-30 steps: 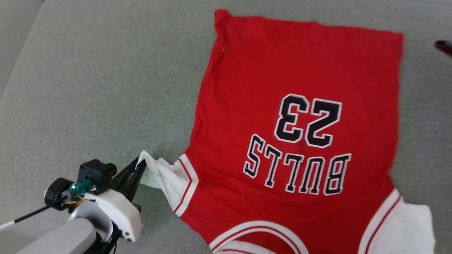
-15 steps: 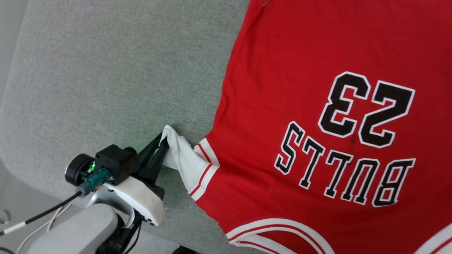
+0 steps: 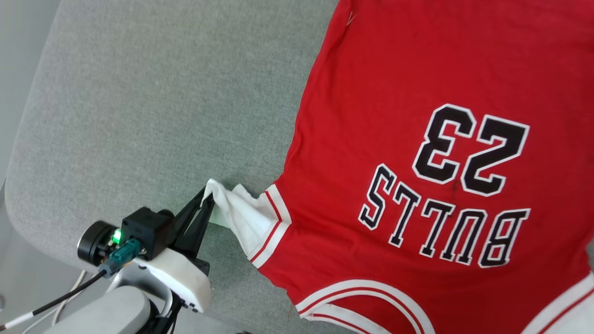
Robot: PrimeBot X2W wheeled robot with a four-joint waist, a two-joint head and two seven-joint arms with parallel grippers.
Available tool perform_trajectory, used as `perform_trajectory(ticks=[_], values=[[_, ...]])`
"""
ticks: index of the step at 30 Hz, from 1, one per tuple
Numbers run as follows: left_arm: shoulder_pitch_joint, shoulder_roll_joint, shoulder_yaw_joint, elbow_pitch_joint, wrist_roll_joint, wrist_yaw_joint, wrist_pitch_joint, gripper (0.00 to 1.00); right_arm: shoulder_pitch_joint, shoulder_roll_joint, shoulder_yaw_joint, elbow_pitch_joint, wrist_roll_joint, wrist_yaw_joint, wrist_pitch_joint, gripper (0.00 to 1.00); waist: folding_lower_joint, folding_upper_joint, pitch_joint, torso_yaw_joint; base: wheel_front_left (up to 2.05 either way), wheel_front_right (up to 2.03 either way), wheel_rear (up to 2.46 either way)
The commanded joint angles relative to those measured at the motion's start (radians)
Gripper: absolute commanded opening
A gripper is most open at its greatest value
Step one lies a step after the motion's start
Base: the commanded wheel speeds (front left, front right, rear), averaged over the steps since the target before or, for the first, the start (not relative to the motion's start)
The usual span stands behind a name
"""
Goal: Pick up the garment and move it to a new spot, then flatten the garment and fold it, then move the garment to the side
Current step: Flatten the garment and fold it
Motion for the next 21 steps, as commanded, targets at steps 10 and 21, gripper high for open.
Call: perform_trajectory(ticks=[10, 21], values=[[0.107, 0.058, 0.004, -0.044, -0.047, 0.066, 0.015, 0.0, 0.175, -0.134, 0.116, -0.145, 0.202, -0.001, -0.098, 0.0, -0.0001, 0.0, -0.25, -0.127, 0.0, 0.0, 0.0], [0.222, 0.131, 0.011, -0.105, -0.092, 0.129, 0.016, 0.0, 0.695, -0.443, 0.1, -0.382, 0.434, -0.001, -0.247, 0.0, -0.0001, 0.0, -0.365, -0.229, 0.0, 0.0, 0.0]])
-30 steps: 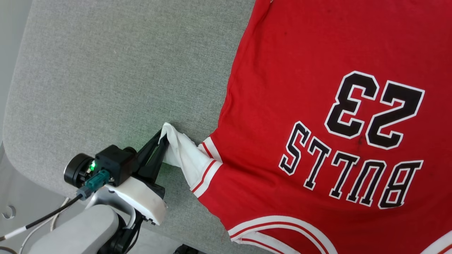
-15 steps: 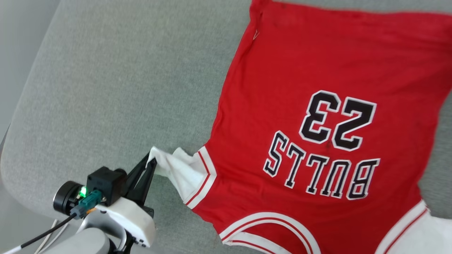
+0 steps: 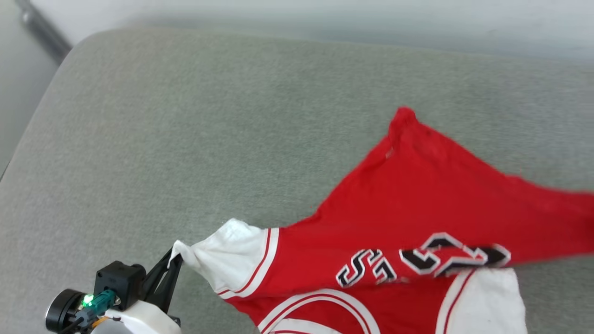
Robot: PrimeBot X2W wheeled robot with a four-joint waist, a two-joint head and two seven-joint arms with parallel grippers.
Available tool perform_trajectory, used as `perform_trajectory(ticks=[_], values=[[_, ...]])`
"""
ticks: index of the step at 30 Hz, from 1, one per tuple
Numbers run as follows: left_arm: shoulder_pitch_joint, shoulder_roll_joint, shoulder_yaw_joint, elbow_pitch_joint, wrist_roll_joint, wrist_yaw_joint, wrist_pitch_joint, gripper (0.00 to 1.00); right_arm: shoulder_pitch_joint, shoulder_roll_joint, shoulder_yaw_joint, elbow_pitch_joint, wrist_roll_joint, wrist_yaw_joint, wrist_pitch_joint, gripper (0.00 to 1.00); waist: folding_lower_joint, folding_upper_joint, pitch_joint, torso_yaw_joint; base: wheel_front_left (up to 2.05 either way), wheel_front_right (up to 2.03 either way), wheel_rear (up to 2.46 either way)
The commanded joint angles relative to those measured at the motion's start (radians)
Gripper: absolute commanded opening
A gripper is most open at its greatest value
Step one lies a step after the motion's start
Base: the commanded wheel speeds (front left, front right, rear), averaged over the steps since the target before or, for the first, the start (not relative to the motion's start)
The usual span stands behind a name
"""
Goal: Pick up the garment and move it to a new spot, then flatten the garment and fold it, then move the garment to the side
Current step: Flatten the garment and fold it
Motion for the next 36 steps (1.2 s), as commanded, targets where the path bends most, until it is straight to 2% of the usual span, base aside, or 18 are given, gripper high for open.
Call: perform_trajectory(ticks=[1, 5, 11, 14, 17, 18, 19, 24, 28, 32, 36], values=[[0.009, 0.004, 0.004, -0.002, -0.001, 0.004, -0.004, 0.0, 0.023, -0.001, 0.0, -0.003, 0.003, -0.001, -0.006, 0.0, 0.0001, 0.0, -0.027, -0.03, 0.0, 0.0, 0.0], [0.027, 0.018, 0.011, -0.017, -0.008, 0.015, -0.006, 0.0, 0.245, -0.024, -0.041, -0.001, 0.05, -0.001, -0.088, 0.0, 0.0001, 0.0, -0.031, -0.052, 0.0, 0.0, 0.0], [0.035, 0.024, 0.011, -0.028, -0.012, 0.017, -0.007, 0.0, 0.535, 0.032, -0.063, 0.014, 0.075, -0.001, -0.18, 0.0, 0.0001, 0.0, -0.022, -0.06, 0.0, 0.0, 0.0], [0.035, 0.027, 0.012, -0.028, -0.015, 0.015, -0.006, 0.0, 0.609, 0.067, -0.077, 0.011, 0.068, -0.001, -0.21, 0.0, 0.0001, 0.0, -0.019, -0.063, 0.0, 0.0, 0.0], [0.038, 0.028, 0.013, -0.024, -0.016, 0.018, -0.003, 0.0, 0.616, 0.085, -0.122, -0.003, 0.055, -0.001, -0.239, 0.0, 0.0001, 0.0, -0.022, -0.071, 0.0, 0.0, 0.0], [0.037, 0.027, 0.012, -0.024, -0.015, 0.018, -0.001, 0.0, 0.605, 0.086, -0.143, -0.011, 0.05, -0.001, -0.248, 0.32, 0.0001, 0.0, -0.024, -0.073, 0.0, 0.0, 0.0], [0.037, 0.025, 0.01, -0.023, -0.014, 0.018, 0.0, 0.0, 0.594, 0.086, -0.162, -0.026, 0.048, -0.001, -0.256, 1.0, 0.0001, 0.0, -0.029, -0.075, 0.0, 0.0, 0.0], [0.035, 0.018, 0.006, -0.028, -0.012, 0.019, 0.001, 0.0, 0.523, 0.041, -0.271, -0.136, 0.022, -0.001, -0.278, 1.0, 0.0001, 0.0, -0.034, -0.074, 0.0, 0.0, 0.0], [0.018, 0.009, 0.005, -0.032, -0.005, 0.02, 0.002, 0.0, 0.411, 0.007, -0.318, -0.228, 0.003, -0.001, -0.245, 1.0, 0.0001, 0.0, -0.017, -0.062, 0.0, 0.0, 0.0], [-0.011, -0.005, 0.0, -0.03, 0.011, 0.005, 0.008, 0.0, 0.256, -0.019, -0.257, -0.294, -0.019, -0.001, -0.156, 1.0, 0.0001, 0.0, 0.013, -0.037, 0.0, 0.0, 0.0], [-0.04, -0.024, -0.006, -0.022, 0.026, -0.004, 0.011, 0.0, 0.066, 0.017, -0.119, -0.292, -0.054, -0.001, -0.033, 1.0, 0.0001, 0.0, 0.045, -0.015, 0.0, 0.0, 0.0]])
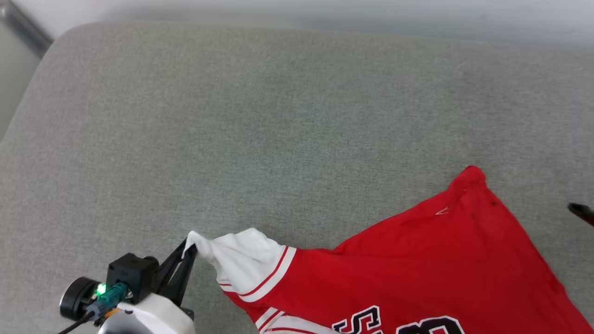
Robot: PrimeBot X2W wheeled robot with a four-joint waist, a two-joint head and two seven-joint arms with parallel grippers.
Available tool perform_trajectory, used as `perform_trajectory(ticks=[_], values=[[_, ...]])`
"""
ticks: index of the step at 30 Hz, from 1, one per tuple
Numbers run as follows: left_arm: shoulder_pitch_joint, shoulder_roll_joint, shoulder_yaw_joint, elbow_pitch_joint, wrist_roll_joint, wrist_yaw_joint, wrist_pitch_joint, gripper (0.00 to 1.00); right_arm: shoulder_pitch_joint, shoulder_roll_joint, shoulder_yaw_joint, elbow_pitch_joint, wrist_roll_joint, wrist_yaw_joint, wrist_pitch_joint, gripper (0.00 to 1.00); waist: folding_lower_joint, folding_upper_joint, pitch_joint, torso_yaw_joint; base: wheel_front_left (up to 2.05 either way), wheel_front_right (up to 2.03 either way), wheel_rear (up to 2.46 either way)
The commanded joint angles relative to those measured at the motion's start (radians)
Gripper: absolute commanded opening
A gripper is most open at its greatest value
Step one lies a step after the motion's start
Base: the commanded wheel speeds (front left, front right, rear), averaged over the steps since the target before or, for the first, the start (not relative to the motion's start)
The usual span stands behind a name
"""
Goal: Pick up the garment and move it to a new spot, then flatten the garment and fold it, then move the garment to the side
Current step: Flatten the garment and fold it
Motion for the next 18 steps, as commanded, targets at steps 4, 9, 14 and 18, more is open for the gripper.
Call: perform_trajectory(ticks=[4, 9, 14, 18], values=[[-0.044, -0.03, -0.006, 0.012, 0.02, -0.015, 0.003, 0.0, -0.21, 0.135, 0.15, 0.093, -0.066, -0.001, 0.121, 1.0, 0.0, 0.0, 0.055, 0.04, 0.0, 0.0, 0.0], [-0.081, -0.049, -0.009, 0.022, 0.039, -0.028, 0.005, 0.0, -0.363, 0.242, 0.278, 0.216, -0.135, -0.001, 0.163, 1.0, 0.0, 0.0, 0.114, 0.069, 0.0, 0.0, 0.0], [-0.108, -0.07, -0.005, 0.033, 0.052, -0.04, -0.001, 0.0, -0.431, 0.303, 0.382, 0.351, -0.169, -0.001, 0.138, 1.0, 0.0, 0.0, 0.164, 0.09, 0.0, 0.0, 0.0], [-0.121, -0.084, -0.009, 0.049, 0.056, -0.05, -0.004, 0.0, -0.405, 0.324, 0.496, 0.445, -0.16, -0.001, 0.105, 1.0, 0.0, 0.0, 0.177, 0.098, 0.0, 0.0, 0.0]])
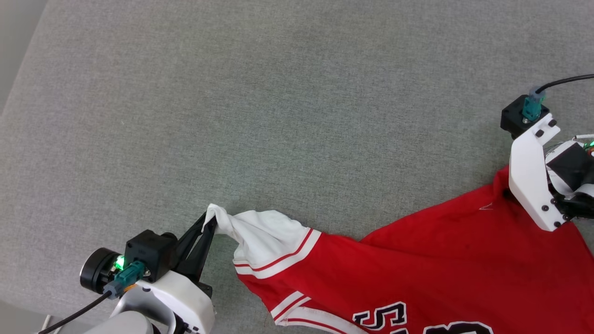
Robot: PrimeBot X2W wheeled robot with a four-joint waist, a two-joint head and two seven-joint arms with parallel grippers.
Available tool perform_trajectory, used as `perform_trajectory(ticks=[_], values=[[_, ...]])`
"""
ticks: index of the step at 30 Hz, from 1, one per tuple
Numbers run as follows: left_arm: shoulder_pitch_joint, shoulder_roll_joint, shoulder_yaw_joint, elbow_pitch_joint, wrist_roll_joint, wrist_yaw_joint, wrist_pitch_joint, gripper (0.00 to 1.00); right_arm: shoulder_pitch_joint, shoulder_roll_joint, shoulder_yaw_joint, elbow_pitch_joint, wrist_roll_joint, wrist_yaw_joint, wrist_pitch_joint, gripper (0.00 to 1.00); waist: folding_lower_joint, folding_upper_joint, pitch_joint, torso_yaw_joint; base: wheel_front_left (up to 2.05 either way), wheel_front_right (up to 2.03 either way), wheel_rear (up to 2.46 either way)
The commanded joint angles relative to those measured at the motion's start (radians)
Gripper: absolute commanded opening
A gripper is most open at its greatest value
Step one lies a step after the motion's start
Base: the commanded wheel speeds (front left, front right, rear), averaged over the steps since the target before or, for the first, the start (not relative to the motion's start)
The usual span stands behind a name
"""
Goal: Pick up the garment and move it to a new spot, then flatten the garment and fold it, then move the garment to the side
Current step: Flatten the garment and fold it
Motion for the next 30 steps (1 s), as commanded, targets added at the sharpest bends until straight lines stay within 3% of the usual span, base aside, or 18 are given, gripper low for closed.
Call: perform_trajectory(ticks=[1, 2, 3, 8, 19, 24, 30], values=[[-0.017, -0.008, -0.001, 0.01, 0.005, -0.007, -0.006, 0.0, 0.047, 0.017, 0.072, 0.057, 0.022, -0.001, -0.011, 1.0, -0.0001, 0.0, 0.005, 0.008, 0.0, 0.0, 0.0], [-0.015, -0.012, 0.0, 0.016, 0.0, -0.008, -0.007, 0.0, 0.057, 0.022, 0.086, 0.073, 0.036, -0.001, -0.027, 0.97, -0.0001, 0.0, -0.002, 0.008, 0.0, 0.0, 0.0], [-0.014, -0.015, 0.003, 0.024, -0.004, -0.011, -0.008, 0.0, 0.061, 0.027, 0.089, 0.085, 0.05, -0.001, -0.048, 0.02, -0.0001, 0.0, -0.012, 0.006, 0.0, 0.0, 0.0], [0.007, -0.039, 0.022, 0.046, -0.037, -0.037, -0.019, 0.0, 0.001, -0.021, 0.11, 0.059, 0.06, -0.001, -0.184, 0.0, -0.0001, 0.0, -0.101, -0.017, 0.0, 0.0, 0.0], [-0.09, 0.026, 0.047, 0.021, 0.001, -0.06, 0.023, 0.0, -0.086, -0.084, 0.077, -0.035, 0.133, -0.001, -0.443, 0.0, -0.0001, 0.0, -0.265, -0.095, 0.0, 0.0, 0.0], [-0.217, 0.021, 0.055, 0.02, 0.045, -0.104, 0.065, 0.0, -0.108, -0.061, 0.002, -0.03, 0.123, -0.001, -0.528, 0.0, -0.0001, 0.0, -0.262, -0.12, 0.0, 0.0, 0.0], [-0.468, -0.032, 0.067, 0.087, 0.114, -0.198, 0.136, 0.0, -0.177, -0.012, -0.122, -0.015, 0.035, -0.001, -0.612, 0.0, -0.0001, 0.0, -0.197, -0.153, 0.0, 0.0, 0.0]])
